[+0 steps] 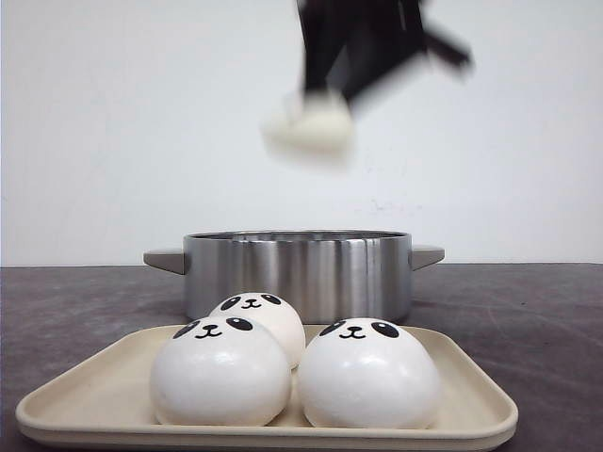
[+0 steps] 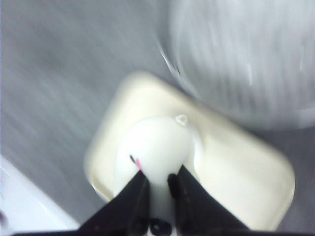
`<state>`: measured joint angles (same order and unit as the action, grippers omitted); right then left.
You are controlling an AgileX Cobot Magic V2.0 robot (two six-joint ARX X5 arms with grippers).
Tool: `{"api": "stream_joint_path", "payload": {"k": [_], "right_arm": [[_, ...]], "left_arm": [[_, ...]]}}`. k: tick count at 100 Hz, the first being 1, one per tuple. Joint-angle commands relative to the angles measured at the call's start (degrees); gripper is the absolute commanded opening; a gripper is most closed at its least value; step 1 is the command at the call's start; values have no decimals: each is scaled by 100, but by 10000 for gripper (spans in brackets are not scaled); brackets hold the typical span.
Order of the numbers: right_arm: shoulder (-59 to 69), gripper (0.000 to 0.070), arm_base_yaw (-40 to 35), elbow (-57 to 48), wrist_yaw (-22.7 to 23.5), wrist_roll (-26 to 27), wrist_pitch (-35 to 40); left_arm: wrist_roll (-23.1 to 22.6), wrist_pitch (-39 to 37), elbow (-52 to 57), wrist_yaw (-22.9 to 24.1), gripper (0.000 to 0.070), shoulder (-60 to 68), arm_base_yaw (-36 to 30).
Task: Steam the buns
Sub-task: 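Carry the bun with the right gripper and lower it into the pot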
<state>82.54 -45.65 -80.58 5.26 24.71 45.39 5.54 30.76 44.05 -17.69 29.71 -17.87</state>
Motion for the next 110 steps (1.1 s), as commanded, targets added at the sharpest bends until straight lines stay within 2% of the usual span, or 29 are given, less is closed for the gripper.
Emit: {"api": "stream_joint_path", "payload": {"k": [1, 8, 18, 44, 67, 81, 110], "right_arm": [[151, 2, 63, -435, -271, -168, -151], [240, 2, 236, -811, -409, -343, -358], [577, 2, 520, -1233, -369, -461, -643], [2107, 2, 1102, -1985, -319, -750, -782], [3141, 2, 1355, -2004, -409, -737, -1047], [3493, 2, 1423, -2004, -726, -750, -1143], [3773, 2, 1473, -2004, -710, -682, -1202]], "left_arm": [[4, -125, 79, 35, 522, 22, -28], [4, -214, 79, 35, 522, 22, -57], [4, -273, 79, 33, 522, 22, -98], [7, -140, 79, 31, 522, 22, -133], [13, -2, 79, 31, 522, 22, -133], [15, 149, 79, 31, 522, 22, -133], [138, 407, 79, 31, 522, 22, -133]]}}
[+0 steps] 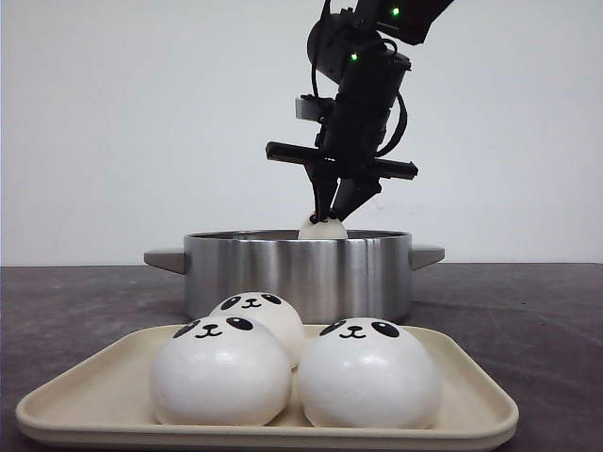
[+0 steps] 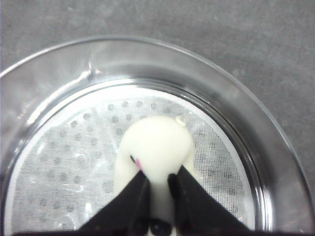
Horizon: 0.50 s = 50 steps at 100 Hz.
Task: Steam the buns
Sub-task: 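Carry the bun with the right gripper and lower it into the pot, then open the right gripper and lift it out of the pot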
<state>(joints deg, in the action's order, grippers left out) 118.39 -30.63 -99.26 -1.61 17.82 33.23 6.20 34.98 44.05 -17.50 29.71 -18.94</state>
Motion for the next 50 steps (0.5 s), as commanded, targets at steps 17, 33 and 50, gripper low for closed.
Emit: {"api": "stream_joint_path", "payload": {"k": [17, 33, 50], "right_arm": [[197, 2, -35, -133, -170, 42, -2], [197, 2, 31, -133, -188, 195, 79], [197, 8, 70, -133, -181, 229, 83]], "left_arm": [[72, -20, 79, 11, 522, 22, -26], [72, -20, 79, 11, 522, 22, -72], [72, -17, 79, 13, 522, 22, -107]]}}
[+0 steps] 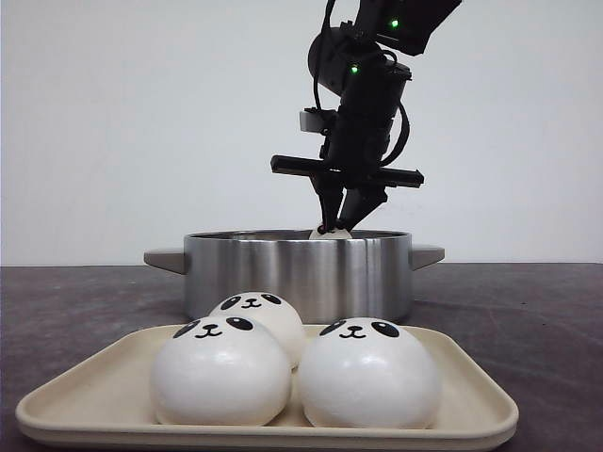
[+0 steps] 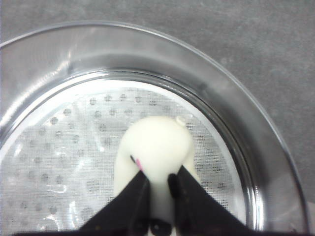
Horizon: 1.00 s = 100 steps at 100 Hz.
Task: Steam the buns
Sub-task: 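Open the right gripper and lift it out of the pot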
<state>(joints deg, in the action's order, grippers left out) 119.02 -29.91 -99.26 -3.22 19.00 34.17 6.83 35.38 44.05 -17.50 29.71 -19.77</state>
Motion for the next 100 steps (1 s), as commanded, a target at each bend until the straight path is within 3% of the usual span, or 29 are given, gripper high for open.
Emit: {"api": "stream_joint_path", "payload": {"k": [1, 6, 17, 22, 58, 71, 74, 82, 100], "right_arm": [[133, 12, 2, -133, -17, 120, -4], [133, 56, 11, -133, -11, 140, 26], [136, 224, 11, -133, -24, 138, 57], [136, 261, 11, -133, -24, 138, 55], [118, 281, 11, -136, -22, 120, 44], [-72, 268, 11, -203, 39, 46, 122], [-184, 219, 9, -205, 39, -15, 160], [-560, 0, -61, -205, 22, -282, 289], [-1821, 5, -487, -199, -372, -660, 616]], "left_arm": [[9, -57, 79, 11, 522, 22, -24], [9, -57, 79, 11, 522, 22, -24], [7, -55, 79, 11, 522, 20, -24], [7, -55, 79, 13, 522, 20, -24], [9, -46, 79, 11, 522, 20, -24], [15, -11, 79, 9, 522, 22, -24], [17, 4, 79, 7, 521, 22, -24], [31, 24, 79, -13, 521, 44, -24], [223, 20, 79, -57, 521, 380, -68]]}}
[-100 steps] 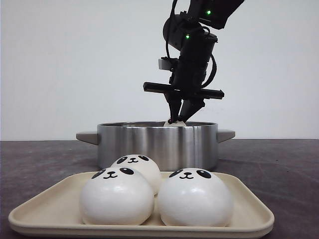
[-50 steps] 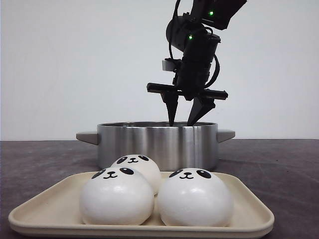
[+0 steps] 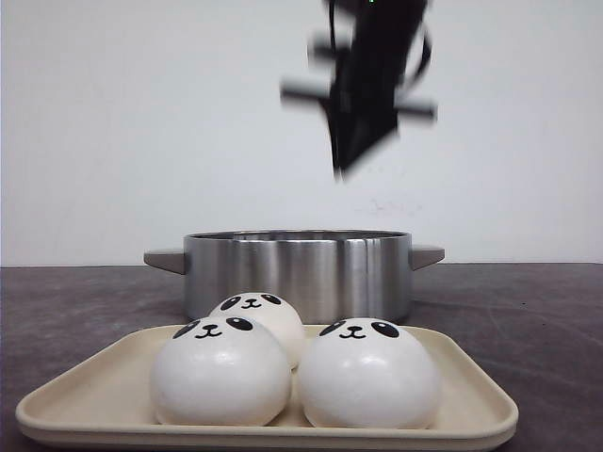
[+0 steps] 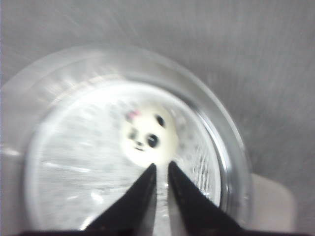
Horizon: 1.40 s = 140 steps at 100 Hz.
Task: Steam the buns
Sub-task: 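Open the right gripper and lift it out of the pot, then lower the left gripper onto the remaining farther bun and grasp it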
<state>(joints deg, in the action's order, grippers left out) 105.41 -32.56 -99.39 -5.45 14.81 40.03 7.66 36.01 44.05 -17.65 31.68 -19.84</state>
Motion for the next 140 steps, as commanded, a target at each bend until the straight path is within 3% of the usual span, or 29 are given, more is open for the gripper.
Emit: {"api": "stream_joint_path", "payload": {"k": [1, 10, 22, 33, 53, 67, 77, 97, 123, 135, 140], "right_arm": [[-544, 6, -251, -184, -181, -256, 33], [-1322, 6, -557, -181, -551, -542, 79], [-2321, 5, -1019, -181, -986, -931, 295], [-3108, 5, -1305, -181, -1021, -920, 695], [-4122, 5, -1410, -181, -1458, -881, 1106], [-4570, 5, -1408, -181, -1609, -879, 1060], [-4763, 4, -1410, -181, -1604, -879, 1027], [-4872, 5, -1410, -181, -1600, -767, 1088], [-4870, 5, -1410, -181, -1578, -538, 1384], [-4870, 5, -1410, -181, -1578, -470, 1453], [-4870, 5, -1410, -181, -1576, -468, 1469]], "left_arm": [[146, -44, 79, -42, 521, 199, -66], [297, -70, 81, -39, 538, 533, -221], [649, -166, 92, -35, 689, 1134, -608], [1008, -212, 96, -39, 689, 1731, -981], [1438, -741, 162, 59, 677, 2835, -1600], [1512, -846, 472, 459, 677, 3593, -1961], [1510, -778, 846, 619, 673, 4175, -2149], [1561, -229, 1666, 767, 592, 5257, -2208], [1582, 179, 2192, 920, 589, 6203, -2236], [1635, 214, 2203, 922, 505, 6496, -2258], [1692, 216, 2205, 920, 502, 6610, -2258]]}}
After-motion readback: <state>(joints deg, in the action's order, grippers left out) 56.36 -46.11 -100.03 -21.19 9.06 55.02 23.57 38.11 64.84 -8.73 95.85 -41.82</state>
